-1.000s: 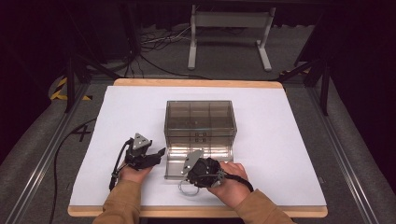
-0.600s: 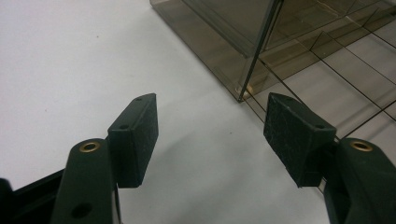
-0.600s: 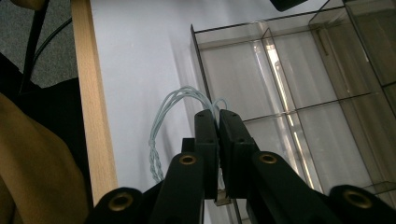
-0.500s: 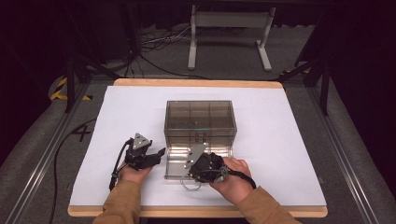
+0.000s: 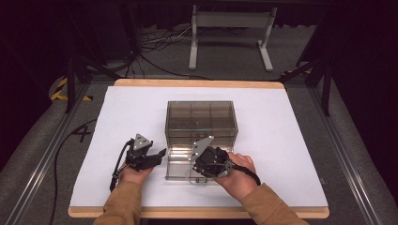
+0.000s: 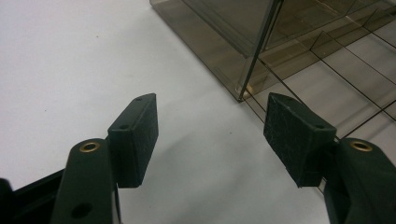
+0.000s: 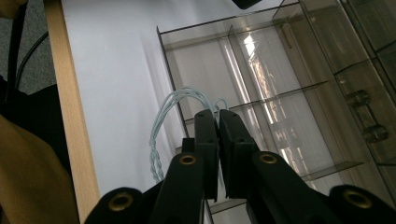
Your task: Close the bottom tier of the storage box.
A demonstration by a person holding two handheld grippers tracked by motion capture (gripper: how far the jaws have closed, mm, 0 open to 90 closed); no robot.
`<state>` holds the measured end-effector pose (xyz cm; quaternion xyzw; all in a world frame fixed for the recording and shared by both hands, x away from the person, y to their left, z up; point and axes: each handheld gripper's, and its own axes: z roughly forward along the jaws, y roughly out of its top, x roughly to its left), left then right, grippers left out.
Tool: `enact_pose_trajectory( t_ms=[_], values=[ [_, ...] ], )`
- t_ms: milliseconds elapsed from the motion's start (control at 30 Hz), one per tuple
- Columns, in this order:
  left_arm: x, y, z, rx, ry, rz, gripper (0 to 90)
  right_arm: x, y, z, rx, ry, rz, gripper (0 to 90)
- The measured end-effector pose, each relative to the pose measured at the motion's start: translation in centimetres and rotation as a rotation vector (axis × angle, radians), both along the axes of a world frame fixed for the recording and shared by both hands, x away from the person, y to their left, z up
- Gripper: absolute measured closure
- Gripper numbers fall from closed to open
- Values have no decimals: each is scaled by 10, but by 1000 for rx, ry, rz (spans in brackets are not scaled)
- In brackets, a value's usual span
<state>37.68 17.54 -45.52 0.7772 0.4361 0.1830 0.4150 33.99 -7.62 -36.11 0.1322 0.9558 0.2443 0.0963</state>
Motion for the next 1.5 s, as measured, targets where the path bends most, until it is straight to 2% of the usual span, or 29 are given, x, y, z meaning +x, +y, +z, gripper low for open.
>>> enact_pose_trajectory(
  t_ms=[433, 900, 1133, 1500],
  values=[
    [0, 0, 0, 0, 1, 0, 361, 12, -8, 2, -14, 7, -47, 866],
    [0, 0, 0, 0, 1, -1, 360, 25, -11, -5, -34, -10, -84, 866],
    [0, 0, 0, 1, 1, -2, 360, 28, -11, -9, -37, -7, -85, 866],
    [0, 0, 0, 1, 1, -1, 361, 31, -10, -20, -54, 27, -74, 866]
  ],
)
